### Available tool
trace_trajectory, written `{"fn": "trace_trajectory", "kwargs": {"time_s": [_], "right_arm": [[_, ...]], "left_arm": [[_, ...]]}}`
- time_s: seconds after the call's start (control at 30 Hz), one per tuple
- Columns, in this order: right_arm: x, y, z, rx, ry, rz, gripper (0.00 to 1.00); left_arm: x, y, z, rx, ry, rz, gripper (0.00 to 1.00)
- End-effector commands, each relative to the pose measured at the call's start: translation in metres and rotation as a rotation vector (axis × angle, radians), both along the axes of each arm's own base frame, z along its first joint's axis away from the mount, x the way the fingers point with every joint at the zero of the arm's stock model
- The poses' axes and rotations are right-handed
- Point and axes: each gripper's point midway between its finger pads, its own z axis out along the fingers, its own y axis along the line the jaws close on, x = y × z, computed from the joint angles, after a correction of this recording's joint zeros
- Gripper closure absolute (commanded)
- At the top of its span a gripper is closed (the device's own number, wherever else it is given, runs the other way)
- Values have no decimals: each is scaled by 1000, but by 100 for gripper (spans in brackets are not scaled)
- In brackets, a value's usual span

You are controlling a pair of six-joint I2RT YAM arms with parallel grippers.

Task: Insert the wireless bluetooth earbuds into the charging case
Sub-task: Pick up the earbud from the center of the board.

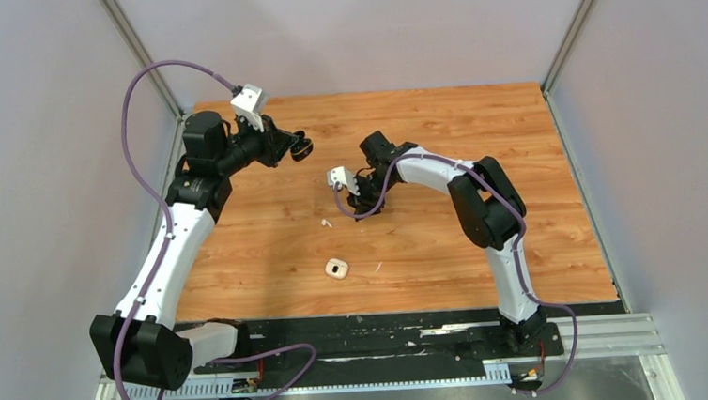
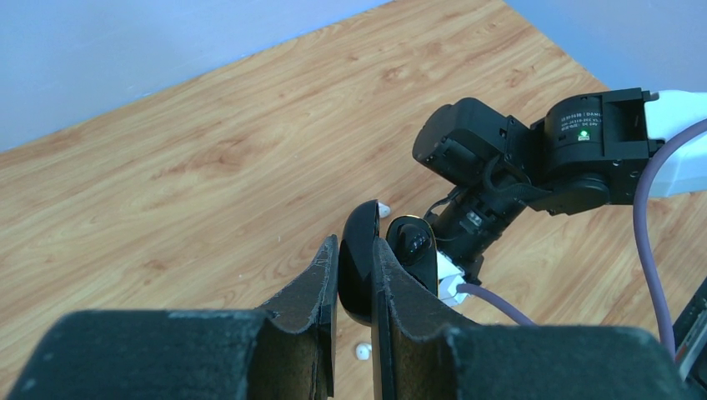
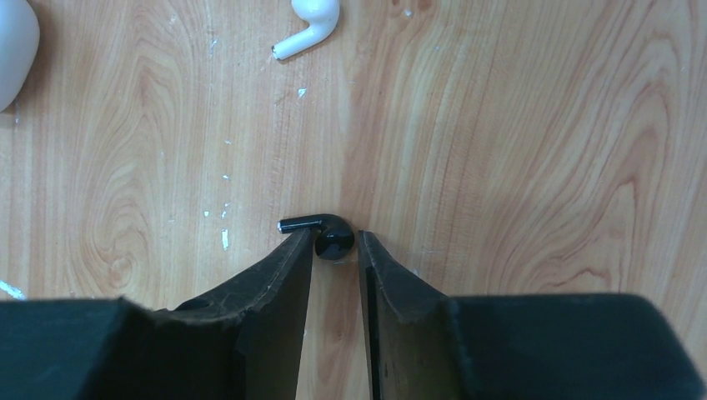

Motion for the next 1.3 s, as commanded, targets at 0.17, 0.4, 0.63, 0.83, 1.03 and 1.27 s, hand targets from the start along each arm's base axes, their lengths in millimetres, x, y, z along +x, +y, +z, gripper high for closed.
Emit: {"fn": "trace_trajectory", "kwargs": {"time_s": [0.17, 0.4, 0.63, 0.83, 1.03, 1.27], "right_arm": [[-3, 8, 0, 25, -6, 54, 79], [3, 5, 31, 31, -51, -2, 95], [16, -3, 123, 164, -241, -114, 100], [37, -10, 215, 341, -492, -245, 100], [50, -10, 314, 594, -780, -329, 100], [40, 11, 360, 728, -1006, -273, 100]], "left_arm": [[1, 0, 12, -9, -38, -4, 100], [3, 2, 7, -2, -27, 7, 100], [16, 3, -1, -10, 12, 44, 100], [28, -7, -7, 7, 34, 56, 100], [36, -20, -13, 43, 60, 96, 100], [36, -30, -3, 2, 70, 113, 100]]}}
